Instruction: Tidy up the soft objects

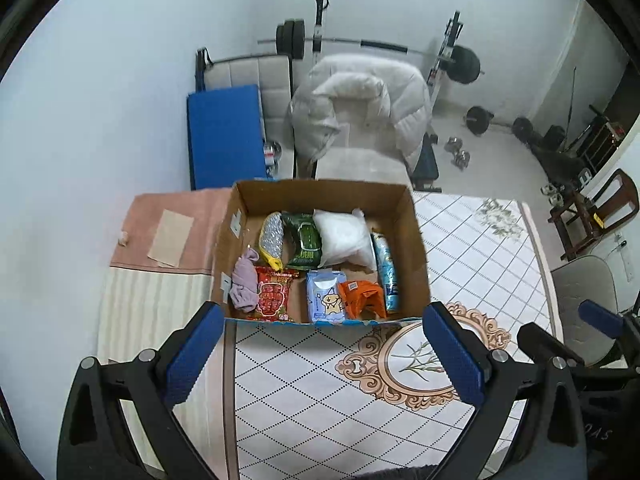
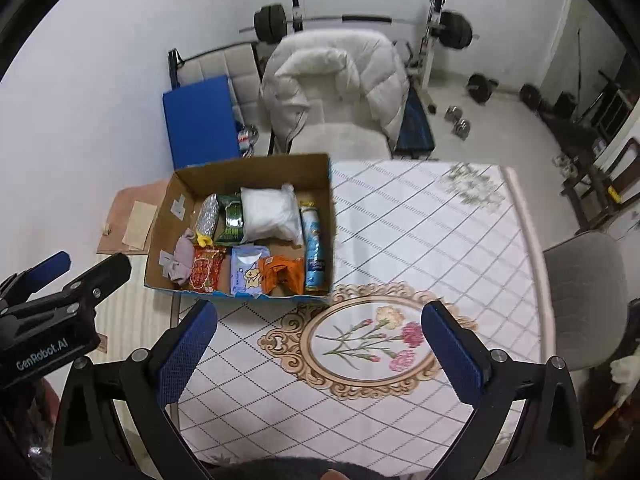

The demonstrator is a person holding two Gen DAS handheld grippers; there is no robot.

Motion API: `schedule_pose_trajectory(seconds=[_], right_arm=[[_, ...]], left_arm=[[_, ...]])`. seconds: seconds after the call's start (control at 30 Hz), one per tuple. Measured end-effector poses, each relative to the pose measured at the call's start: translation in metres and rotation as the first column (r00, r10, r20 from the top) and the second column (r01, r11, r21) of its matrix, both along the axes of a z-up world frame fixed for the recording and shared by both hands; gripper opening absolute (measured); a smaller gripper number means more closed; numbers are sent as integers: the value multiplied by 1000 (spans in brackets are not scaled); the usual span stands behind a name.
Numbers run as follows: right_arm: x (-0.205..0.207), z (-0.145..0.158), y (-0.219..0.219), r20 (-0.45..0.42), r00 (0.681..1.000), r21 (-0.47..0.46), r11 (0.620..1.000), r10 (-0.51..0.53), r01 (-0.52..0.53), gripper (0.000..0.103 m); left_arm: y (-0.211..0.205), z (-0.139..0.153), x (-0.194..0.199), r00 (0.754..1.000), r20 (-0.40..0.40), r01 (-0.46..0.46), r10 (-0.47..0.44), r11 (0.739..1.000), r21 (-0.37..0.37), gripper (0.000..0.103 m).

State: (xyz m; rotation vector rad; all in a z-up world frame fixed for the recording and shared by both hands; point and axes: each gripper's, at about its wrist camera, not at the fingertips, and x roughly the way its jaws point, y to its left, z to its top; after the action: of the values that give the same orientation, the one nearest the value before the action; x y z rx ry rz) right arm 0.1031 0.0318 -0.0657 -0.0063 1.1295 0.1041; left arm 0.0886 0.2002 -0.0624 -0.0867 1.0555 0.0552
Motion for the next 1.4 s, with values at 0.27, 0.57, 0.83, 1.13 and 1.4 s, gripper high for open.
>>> schedule_pose_trajectory(seconds=[0.27, 0.57, 0.83, 1.13, 1.4], right_arm=[[-43, 54, -6, 89, 996, -12, 1000, 23, -22, 103], [-76, 96, -6, 161, 986, -14, 999, 48, -47, 103], [-82, 108, -8, 220, 975, -62, 998, 26, -12, 103], [-82, 110, -14, 235, 972, -89, 996, 12, 9, 103], [-81, 111, -17, 241, 970, -93, 996, 13, 10, 103]], left_arm=[[-1, 35, -40, 999, 37, -11, 11, 1000, -15, 102], [-2, 67, -73, 995, 98, -23, 24, 1000, -8, 102], [-6, 78, -81, 988, 149, -47, 40, 998, 48, 102], [-14, 76, -82, 988, 149, -56, 44, 996, 75, 102], [-13, 78, -81, 986, 160, -66, 53, 995, 77, 102]])
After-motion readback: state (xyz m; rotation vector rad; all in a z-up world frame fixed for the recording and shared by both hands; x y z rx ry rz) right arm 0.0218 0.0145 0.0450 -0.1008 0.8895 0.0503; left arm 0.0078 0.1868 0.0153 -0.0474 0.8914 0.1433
